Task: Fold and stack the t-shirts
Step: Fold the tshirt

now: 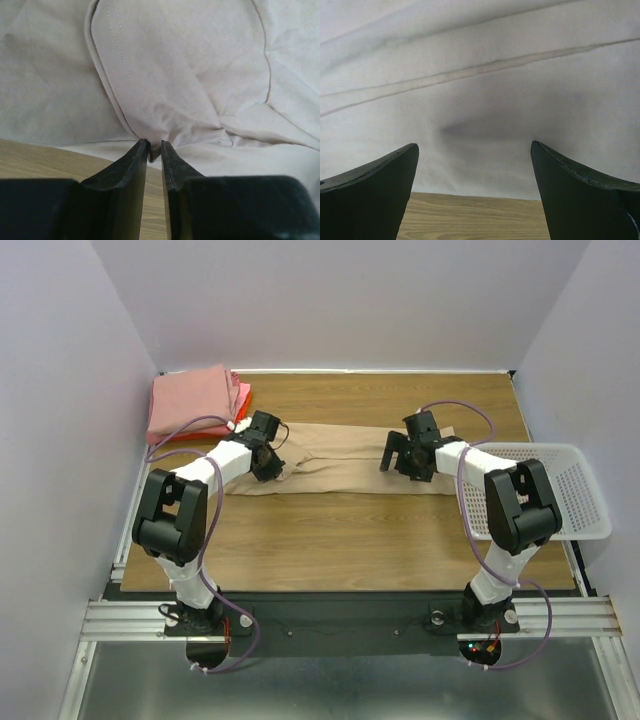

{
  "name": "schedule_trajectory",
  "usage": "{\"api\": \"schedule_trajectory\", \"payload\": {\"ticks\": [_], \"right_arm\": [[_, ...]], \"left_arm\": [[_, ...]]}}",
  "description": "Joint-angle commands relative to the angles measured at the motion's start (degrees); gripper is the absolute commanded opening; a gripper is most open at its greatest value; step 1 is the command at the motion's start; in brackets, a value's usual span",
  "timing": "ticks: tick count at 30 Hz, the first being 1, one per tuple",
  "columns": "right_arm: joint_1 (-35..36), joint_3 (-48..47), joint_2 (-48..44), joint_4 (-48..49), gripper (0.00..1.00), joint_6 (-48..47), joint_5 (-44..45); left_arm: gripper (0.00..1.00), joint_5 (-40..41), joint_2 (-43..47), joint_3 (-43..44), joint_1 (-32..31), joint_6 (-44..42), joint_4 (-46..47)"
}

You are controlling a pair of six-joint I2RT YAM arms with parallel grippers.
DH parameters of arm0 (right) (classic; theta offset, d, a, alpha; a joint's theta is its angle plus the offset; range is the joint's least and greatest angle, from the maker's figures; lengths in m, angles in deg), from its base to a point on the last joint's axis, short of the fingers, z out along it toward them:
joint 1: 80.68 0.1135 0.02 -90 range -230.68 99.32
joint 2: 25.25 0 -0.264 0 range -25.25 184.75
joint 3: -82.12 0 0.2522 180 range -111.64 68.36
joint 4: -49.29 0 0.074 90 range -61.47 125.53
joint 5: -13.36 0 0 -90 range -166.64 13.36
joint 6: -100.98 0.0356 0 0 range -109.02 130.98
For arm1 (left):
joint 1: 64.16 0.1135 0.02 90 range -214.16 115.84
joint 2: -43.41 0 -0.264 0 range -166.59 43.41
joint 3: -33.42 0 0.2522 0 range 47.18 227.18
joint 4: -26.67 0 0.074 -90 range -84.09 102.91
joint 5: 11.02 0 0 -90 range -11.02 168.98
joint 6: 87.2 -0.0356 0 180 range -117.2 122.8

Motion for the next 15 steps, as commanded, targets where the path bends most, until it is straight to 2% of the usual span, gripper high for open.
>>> {"api": "schedule_trajectory", "payload": {"ticks": [1,4,15], "right_arm": [[0.0,1.0,-0.7,2.2,1.0,0.8,2.5],[0.0,1.1,-0.7,2.2,1.0,1.0,2.9],[0.0,2.2,-0.8,2.2,1.0,1.3,2.8]], "left_arm": [[0.12,0.1,-0.7,2.0,-0.6,-0.4,0.2],[0.0,0.0,-1.0,1.7,-0.7,-0.7,-0.1],[0.0,5.3,1.8,4.3,-1.1,-3.1,1.3]]}}
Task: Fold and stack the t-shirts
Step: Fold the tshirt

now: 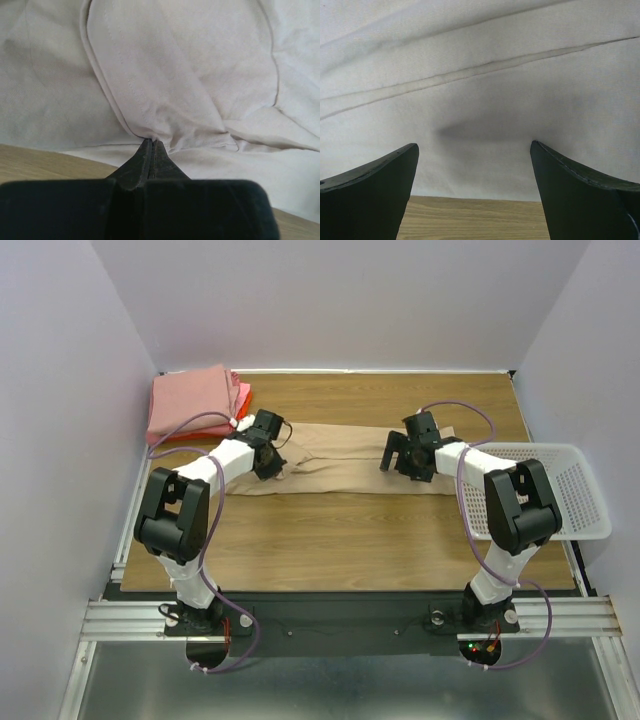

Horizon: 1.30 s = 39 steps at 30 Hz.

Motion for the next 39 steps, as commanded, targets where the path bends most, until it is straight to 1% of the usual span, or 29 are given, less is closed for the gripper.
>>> {"api": "schedule_trajectory", "payload": {"ticks": [1,8,18,24,29,35,37,38,39], "right_arm": [[0.0,1.3,-0.9,1.6,1.0,0.7,1.6],[0.0,1.4,-1.1,1.6,1.0,0.6,2.3],[0.0,1.0,-1.3,1.6,1.0,0.6,2.3],[0.0,1.0,-1.2,1.6,1.0,0.5,2.6],[0.0,0.8,-1.0,1.5,1.0,0.3,2.9],[0.0,0.7,-0.8,1.5,1.0,0.2,2.9],[0.0,0.7,-1.0,1.4,1.0,0.1,3.0],[0.0,0.6,-1.0,1.5,1.0,0.0,2.9],[0.0,0.6,-1.1,1.4,1.0,0.0,3.1]], "left_arm": [[0.0,3.7,2.5,5.0,-0.3,-3.5,1.6],[0.0,4.5,-1.3,11.3,-0.4,-7.2,2.1],[0.0,2.3,-9.0,19.6,-0.5,-17.7,6.6],[0.0,3.0,-14.0,25.4,-0.6,-19.4,5.9],[0.0,1.2,-17.9,29.1,-1.7,-23.2,5.4],[0.0,2.5,-19.7,31.2,-3.4,-23.7,4.8],[0.0,3.4,-20.9,33.1,-3.5,-23.6,2.7],[0.0,4.2,-21.3,34.1,-3.5,-23.3,1.3],[0.07,5.0,-21.7,34.9,-3.5,-23.0,-0.2]]}}
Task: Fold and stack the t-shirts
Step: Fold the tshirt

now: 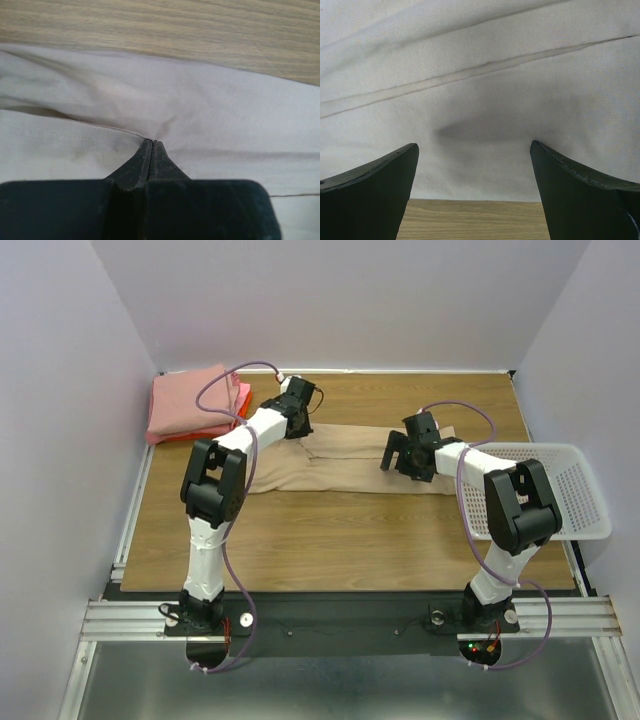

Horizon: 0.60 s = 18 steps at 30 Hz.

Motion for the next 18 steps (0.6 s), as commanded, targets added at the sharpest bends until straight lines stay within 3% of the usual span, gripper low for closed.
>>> {"api": "schedule_trajectory", "payload": {"ticks": [1,2,3,5,7,10,14,18], "right_arm": [[0.0,0.2,-1.1,0.9,1.0,-0.6,1.8],[0.0,0.1,-1.1,0.9,1.0,-0.8,1.7],[0.0,-0.4,-1.2,0.9,1.0,-0.8,1.6],[0.0,-1.2,-1.1,0.9,1.0,-1.0,0.6],[0.0,-2.8,-1.1,0.9,1.0,-1.4,0.1],[0.0,-4.6,-1.8,0.9,1.0,-2.3,0.9],[-0.2,-8.4,-0.9,0.8,1.0,-3.0,6.2],[-1.9,-14.2,4.2,0.9,1.0,-3.9,6.1]], "left_arm": [[0.16,4.8,-0.5,5.9,-0.2,-0.4,-4.8],[0.23,5.3,-0.1,6.3,-0.3,0.0,-6.1],[0.38,5.6,0.3,5.9,-0.5,-0.1,-6.1],[0.52,6.2,2.4,4.6,-0.8,-0.1,-5.4],[0.98,6.6,4.2,4.3,-1.3,-0.4,-5.5],[0.98,7.1,6.7,3.0,-1.5,0.9,-6.3],[0.98,7.9,15.6,-8.4,-1.6,4.8,-3.3],[0.98,9.2,21.1,-18.8,-1.3,8.0,1.4]]}}
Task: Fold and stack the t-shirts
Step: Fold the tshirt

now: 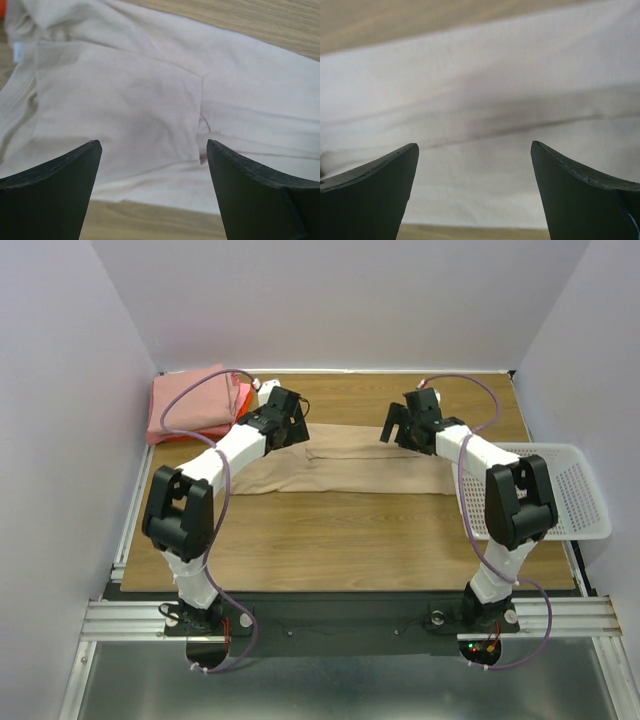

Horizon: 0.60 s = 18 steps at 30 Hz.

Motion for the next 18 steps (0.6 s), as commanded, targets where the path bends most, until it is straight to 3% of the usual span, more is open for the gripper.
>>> {"api": "schedule_trajectory", "payload": {"ticks": [1,4,11,14,17,18], "right_arm": [[-2.0,-6.2,4.5,1.7,1.0,-1.5,2.1],[-3.6,-9.1,8.9,1.7,1.0,-1.8,0.9],[-5.0,-11.9,17.2,1.5,1.0,-2.3,0.6],[-4.9,-7.9,16.4,1.6,1.0,-0.4,-5.1],[-3.1,-2.7,14.1,1.6,1.0,2.0,-5.3],[-2.5,-1.3,13.3,1.6,1.0,2.5,-5.4]], "left_arm": [[0.98,2.7,6.2,-7.4,0.1,5.1,4.9],[0.98,1.7,3.7,-8.4,1.0,6.3,5.7],[0.98,-2.3,-9.4,-1.3,5.5,8.6,6.2],[0.98,-5.1,-13.4,4.2,5.6,6.4,8.5],[0.98,-7.4,-20.3,10.5,5.6,4.8,7.2],[0.98,-8.5,-22.4,16.3,5.5,4.2,6.3]]}}
